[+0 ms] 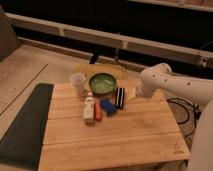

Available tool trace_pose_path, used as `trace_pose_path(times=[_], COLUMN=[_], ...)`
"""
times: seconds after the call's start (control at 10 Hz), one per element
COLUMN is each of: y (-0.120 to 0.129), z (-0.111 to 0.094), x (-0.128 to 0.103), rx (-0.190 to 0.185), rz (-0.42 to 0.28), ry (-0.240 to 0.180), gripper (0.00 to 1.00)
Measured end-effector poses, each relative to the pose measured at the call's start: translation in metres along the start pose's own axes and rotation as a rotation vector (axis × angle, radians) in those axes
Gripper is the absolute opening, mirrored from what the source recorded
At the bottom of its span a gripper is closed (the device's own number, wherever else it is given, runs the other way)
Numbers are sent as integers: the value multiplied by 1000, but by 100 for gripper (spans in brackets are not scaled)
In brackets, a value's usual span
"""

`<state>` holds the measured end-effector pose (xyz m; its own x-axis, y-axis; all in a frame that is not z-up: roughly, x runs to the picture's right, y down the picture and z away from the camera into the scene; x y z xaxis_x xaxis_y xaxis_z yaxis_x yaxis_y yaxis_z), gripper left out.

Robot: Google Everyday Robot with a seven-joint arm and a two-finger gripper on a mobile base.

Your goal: Place the eraser on the white sponge

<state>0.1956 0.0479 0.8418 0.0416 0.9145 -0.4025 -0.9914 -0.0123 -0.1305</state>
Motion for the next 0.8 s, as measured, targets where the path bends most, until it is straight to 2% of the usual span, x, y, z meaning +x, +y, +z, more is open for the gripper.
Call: trace_pose_path(times=[0.3,0.4,0.8], y=[9,8,9], z=[9,11,11], x=[-32,-38,-42], rx=[-76,-87,-81], rz=[-136,-161,-172], ry=[-57,-70,-83], gripper=[65,65,65])
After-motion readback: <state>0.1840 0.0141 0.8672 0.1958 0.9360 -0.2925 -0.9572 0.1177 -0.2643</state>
